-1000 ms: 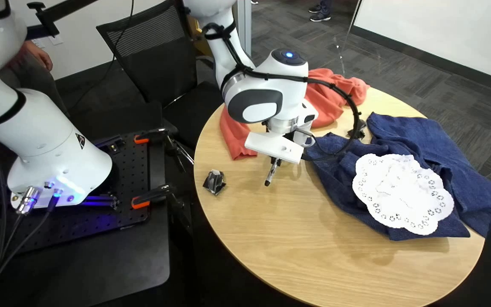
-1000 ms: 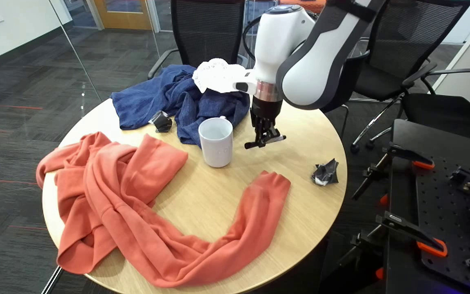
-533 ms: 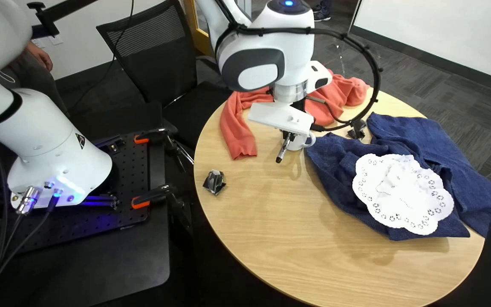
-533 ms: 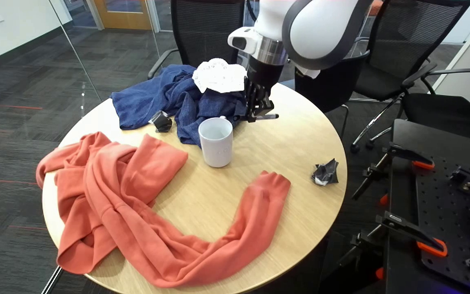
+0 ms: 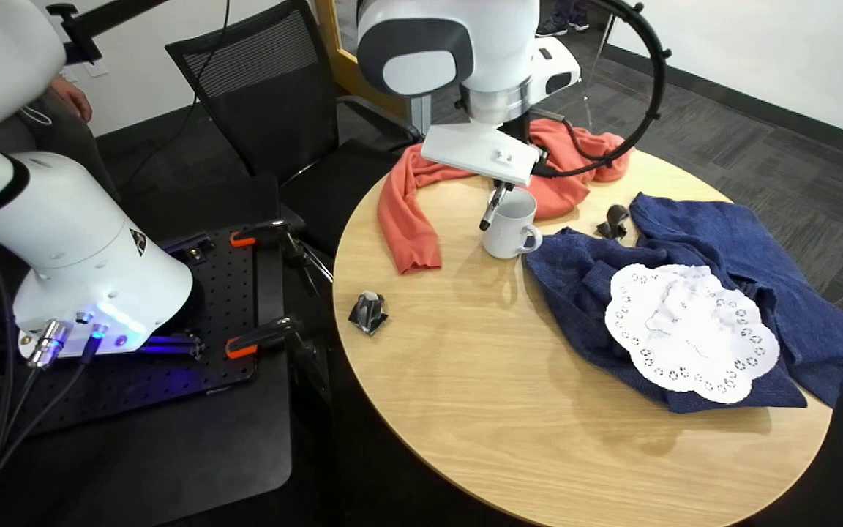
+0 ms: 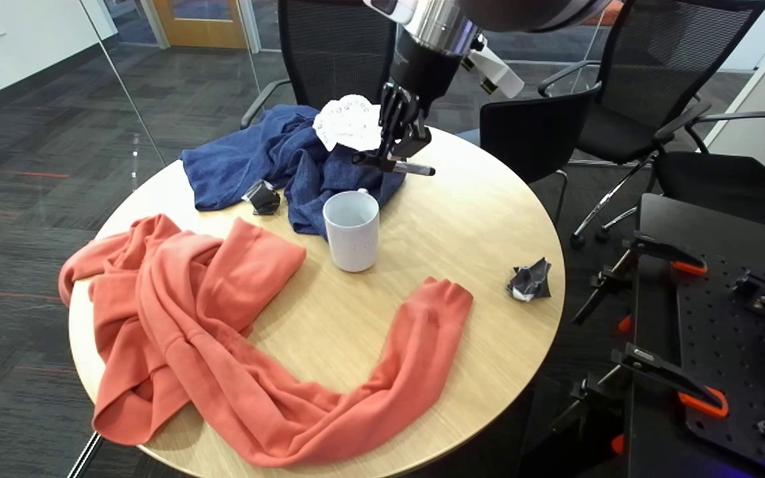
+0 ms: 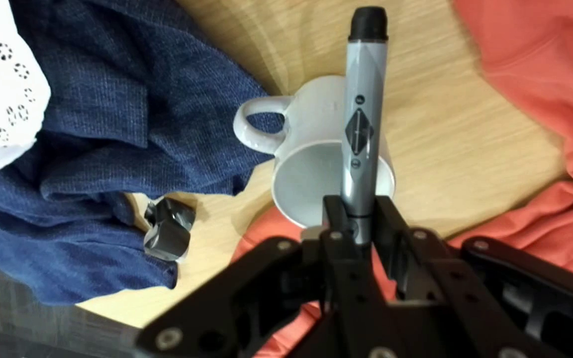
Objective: Put the marker in the mug
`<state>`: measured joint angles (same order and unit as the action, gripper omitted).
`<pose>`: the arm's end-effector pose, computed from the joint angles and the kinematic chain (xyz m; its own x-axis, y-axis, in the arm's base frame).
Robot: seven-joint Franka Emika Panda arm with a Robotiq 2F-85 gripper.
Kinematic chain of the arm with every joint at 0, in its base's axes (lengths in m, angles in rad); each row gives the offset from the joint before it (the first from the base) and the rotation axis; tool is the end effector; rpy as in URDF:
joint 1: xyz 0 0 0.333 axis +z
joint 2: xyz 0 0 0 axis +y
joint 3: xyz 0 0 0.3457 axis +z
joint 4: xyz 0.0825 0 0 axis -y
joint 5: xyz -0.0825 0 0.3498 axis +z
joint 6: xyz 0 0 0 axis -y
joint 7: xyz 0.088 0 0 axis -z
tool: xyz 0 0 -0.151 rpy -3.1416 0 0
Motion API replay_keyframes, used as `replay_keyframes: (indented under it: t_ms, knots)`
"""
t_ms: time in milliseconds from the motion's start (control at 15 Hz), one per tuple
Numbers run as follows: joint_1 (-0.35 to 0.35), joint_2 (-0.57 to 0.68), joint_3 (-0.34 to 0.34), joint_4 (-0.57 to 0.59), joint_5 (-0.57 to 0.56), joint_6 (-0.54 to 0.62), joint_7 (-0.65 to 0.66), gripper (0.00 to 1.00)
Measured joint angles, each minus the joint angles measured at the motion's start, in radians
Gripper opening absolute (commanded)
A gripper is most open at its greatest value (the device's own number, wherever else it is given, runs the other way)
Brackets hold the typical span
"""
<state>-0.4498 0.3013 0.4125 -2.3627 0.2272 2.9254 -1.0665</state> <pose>0.5393 -0.0318 0.2542 0.6636 0.6798 0.3122 0.6876 -0.7187 0.1033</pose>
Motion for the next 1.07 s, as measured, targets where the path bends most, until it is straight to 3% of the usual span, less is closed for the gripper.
replay_keyframes:
  t_ms: [467,1067]
  knots:
    - [-0.204,-0.008,0.265,0.027,0.312,0.000,-0.283,0.05]
    - [-0.368,0.064,0.442,0.069,0.515,-0.001,-0.538,0.05]
